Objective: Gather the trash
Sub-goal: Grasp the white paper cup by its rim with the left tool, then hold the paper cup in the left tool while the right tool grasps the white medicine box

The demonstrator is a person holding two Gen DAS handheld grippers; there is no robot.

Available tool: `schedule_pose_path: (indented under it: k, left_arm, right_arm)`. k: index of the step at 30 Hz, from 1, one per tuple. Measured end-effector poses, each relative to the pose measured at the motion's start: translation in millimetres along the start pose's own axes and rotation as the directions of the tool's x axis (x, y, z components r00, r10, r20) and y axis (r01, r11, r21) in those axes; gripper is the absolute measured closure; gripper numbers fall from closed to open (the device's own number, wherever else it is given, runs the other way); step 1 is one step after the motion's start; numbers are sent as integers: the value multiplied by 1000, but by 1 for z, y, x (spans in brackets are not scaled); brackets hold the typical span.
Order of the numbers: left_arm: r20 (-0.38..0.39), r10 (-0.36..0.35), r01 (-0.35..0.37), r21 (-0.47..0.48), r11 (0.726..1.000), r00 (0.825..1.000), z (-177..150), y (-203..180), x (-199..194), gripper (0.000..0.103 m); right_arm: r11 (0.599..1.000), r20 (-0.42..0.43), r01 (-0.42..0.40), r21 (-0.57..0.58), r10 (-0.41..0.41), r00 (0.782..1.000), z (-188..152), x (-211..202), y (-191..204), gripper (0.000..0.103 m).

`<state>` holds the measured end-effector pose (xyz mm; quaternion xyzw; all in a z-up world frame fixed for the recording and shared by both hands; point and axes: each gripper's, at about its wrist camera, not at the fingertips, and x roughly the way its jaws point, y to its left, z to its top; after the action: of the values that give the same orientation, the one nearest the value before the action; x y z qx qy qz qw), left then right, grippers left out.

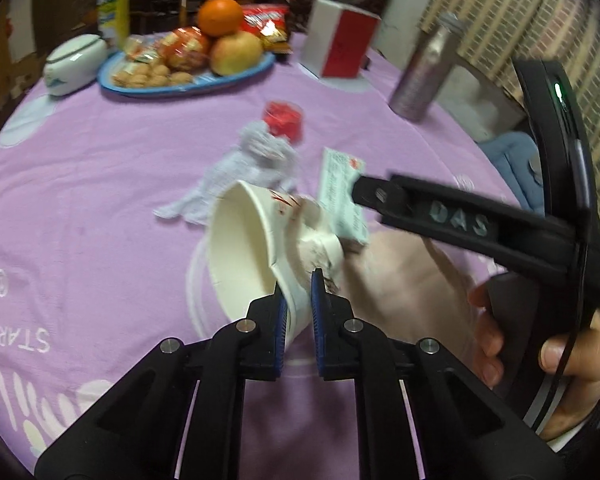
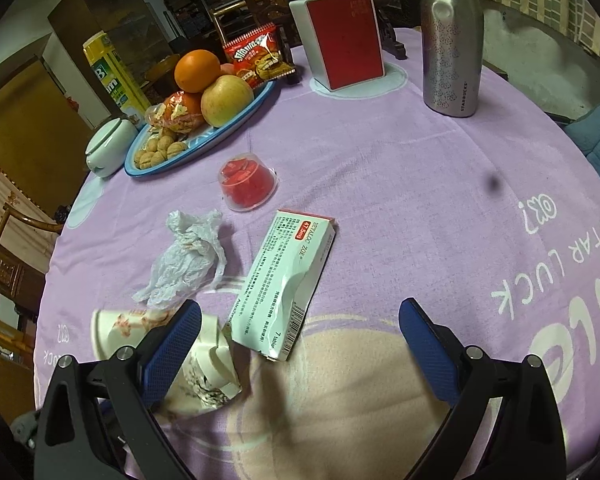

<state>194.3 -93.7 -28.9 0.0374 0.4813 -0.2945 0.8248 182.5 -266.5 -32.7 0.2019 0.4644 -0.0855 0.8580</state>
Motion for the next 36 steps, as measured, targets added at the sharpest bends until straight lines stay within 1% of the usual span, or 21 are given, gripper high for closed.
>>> schedule_pose_path:
  k: [3,5,6,7,11,13,15,17,19,21,23,25,26,28,32,34,35,36]
  left_arm:
    - [-34,1,-1,-1,1000,999,-2,-4,14,89]
    - [-34,7,-7,-13,1000,999,-3,-3,19,90]
    - [-30,12,-12,-20,1000,999,-2,-2,20,91]
    - [-20,18,-18,-19,1000,1000,-3,-3,19,97]
    - [42,80,-80,-2,997,996,-4,-4,4,98]
    - [78,123,-122,-15,992,989,-5,0,-8,98]
    - [116,184,-179,-48,983,976,-9,10,-24,98]
    - [136,231,-221,-89,971,963,-15,23,-37,98]
    - [141,263,-246,-127,961,955,-23,34,-47,98]
    - [145,294,-272,-154,950,945,-32,45,-56,98]
    - [146,322,-296,-175,939,935,-46,54,-67,98]
    - [145,325,-296,-187,936,935,-53,60,-72,98]
    - [144,326,-297,-191,936,934,-57,61,-75,98]
    - [143,328,-296,-204,933,934,-63,66,-79,98]
    - [142,326,-292,-219,931,935,-68,68,-82,98]
    - [143,324,-289,-221,931,935,-69,68,-83,98]
    - [143,327,-292,-221,930,934,-70,66,-84,98]
    - [144,329,-293,-222,930,933,-71,65,-85,98]
  right_arm:
    - [1000,-4,-1,0,1,1000,0,1,0,5]
    - [1000,-2,0,-2,0,1000,0,1,0,5]
    - [1000,-1,1,-4,-1,1000,0,0,0,5]
    - [1000,0,2,-5,-2,1000,0,0,0,5]
    - [1000,0,7,-5,-7,1000,1,0,-1,5]
    - [1000,0,11,-6,-11,1000,1,1,-1,5]
    - [1000,-2,21,-6,-21,1000,0,3,-1,5]
    - [999,-10,37,-14,-37,999,-1,8,2,5]
    - [998,-24,57,-35,-58,998,-3,17,7,5]
    - [993,-47,84,-86,-89,995,-8,29,17,5]
    - [985,-43,110,-129,-116,992,-13,37,28,5]
    - [975,-27,144,-170,-151,988,-16,43,36,5]
    - [964,-14,175,-199,-182,983,-17,47,42,6]
    - [948,2,212,-236,-218,976,-19,54,50,6]
    - [940,34,241,-242,-240,970,-16,59,57,6]
    - [943,29,221,-248,-220,975,-16,59,57,14]
    - [952,12,186,-242,-189,982,-16,57,55,25]
    - [959,0,164,-229,-169,986,-16,55,53,39]
